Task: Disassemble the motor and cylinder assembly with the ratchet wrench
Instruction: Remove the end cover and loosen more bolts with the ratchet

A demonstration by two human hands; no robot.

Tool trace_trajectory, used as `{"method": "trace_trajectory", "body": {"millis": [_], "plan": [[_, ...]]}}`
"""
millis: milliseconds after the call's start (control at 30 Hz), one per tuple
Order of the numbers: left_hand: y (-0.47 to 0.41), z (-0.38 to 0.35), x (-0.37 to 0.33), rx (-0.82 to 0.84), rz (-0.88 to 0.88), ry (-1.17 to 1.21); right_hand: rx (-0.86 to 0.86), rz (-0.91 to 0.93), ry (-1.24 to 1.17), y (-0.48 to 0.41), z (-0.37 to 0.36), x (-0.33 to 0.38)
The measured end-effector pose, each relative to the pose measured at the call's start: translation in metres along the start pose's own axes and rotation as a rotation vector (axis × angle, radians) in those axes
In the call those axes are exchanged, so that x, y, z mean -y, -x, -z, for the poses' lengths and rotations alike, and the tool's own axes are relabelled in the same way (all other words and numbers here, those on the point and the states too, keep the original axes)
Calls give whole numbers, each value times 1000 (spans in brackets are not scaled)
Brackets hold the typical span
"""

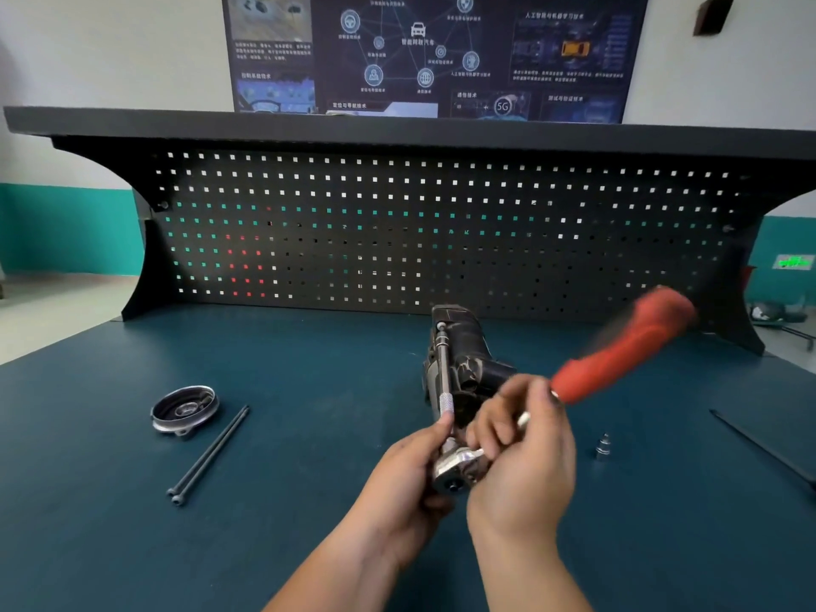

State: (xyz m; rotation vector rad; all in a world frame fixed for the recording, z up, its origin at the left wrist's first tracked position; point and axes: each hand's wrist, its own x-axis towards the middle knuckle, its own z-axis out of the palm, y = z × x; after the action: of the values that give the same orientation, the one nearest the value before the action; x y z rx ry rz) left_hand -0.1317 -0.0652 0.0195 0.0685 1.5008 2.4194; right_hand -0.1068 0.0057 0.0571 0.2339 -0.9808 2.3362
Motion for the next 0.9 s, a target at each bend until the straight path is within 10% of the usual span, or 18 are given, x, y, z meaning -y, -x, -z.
{"method": "trace_trajectory", "body": {"millis": [200, 900], "plan": [[2, -2, -1, 16, 47, 94, -219, -75, -283, -3, 3, 6], [7, -5, 0, 74, -22, -10, 95, 204, 135, 8, -3, 6]]}}
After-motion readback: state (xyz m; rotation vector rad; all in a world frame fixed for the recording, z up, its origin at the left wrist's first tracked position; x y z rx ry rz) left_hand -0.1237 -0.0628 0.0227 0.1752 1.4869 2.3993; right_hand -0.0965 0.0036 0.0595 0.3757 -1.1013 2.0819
